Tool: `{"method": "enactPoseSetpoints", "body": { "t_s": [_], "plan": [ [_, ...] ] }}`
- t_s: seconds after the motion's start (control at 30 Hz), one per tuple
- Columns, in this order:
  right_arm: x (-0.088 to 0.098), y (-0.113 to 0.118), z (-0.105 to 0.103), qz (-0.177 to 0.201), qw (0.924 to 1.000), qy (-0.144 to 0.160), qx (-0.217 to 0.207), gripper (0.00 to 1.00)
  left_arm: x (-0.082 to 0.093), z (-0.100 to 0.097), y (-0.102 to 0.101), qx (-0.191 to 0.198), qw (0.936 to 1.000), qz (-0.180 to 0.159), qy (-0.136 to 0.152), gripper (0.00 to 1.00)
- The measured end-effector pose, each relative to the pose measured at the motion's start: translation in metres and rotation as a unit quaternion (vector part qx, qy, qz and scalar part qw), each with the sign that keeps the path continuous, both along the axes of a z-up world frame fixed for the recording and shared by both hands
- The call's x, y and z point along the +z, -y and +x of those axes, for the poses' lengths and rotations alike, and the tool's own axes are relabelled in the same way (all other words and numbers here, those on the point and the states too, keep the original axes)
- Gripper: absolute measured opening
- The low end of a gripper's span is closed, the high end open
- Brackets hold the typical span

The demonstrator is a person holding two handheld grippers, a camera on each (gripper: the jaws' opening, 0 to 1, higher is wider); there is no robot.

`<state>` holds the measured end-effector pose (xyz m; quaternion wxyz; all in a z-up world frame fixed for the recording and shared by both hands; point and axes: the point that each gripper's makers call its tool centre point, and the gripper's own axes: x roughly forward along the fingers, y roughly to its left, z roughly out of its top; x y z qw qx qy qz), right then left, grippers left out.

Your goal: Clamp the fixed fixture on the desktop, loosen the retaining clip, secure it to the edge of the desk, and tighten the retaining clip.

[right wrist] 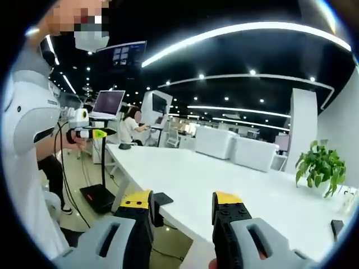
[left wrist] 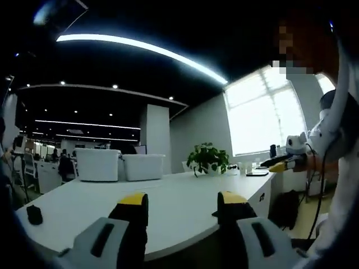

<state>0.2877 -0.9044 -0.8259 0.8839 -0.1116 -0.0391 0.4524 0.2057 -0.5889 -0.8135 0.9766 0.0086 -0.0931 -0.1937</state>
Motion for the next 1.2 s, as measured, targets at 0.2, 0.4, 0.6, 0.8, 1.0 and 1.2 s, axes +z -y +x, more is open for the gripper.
{"method": "enactPoseSetpoints", "body": {
  "t_s": [0.2, 0.4, 0.6, 0.8, 1.0, 1.2],
  "plan": [
    [-0.011, -0.001, -0.006, -0.034, 0.9992, -0.015, 0.012, 0.41, 0.003, -0.001, -0.001, -0.001, 1.0, 0.002, 0.007, 0.52],
    [-0.017, -0.001, -0.008, -0.049, 0.9984, -0.025, 0.012, 0.41, -0.006, 0.001, 0.004, -0.013, 0.9998, 0.005, -0.016, 0.52],
    [-0.022, 0.002, -0.008, -0.068, 0.9972, -0.031, 0.007, 0.4, -0.026, -0.001, 0.016, -0.036, 0.9975, 0.024, -0.056, 0.52],
    [-0.029, 0.003, -0.01, -0.084, 0.9958, -0.035, 0.007, 0.38, -0.034, -0.003, 0.02, -0.042, 0.9961, 0.031, -0.072, 0.52],
    [-0.036, 0.002, -0.009, -0.093, 0.9944, -0.05, 0.008, 0.38, -0.038, -0.003, 0.018, -0.039, 0.9957, 0.026, -0.08, 0.52],
    [-0.034, -0.003, -0.009, -0.097, 0.994, -0.048, 0.015, 0.38, -0.037, 0.002, 0.024, -0.052, 0.9946, 0.025, -0.086, 0.52]
  ]
}}
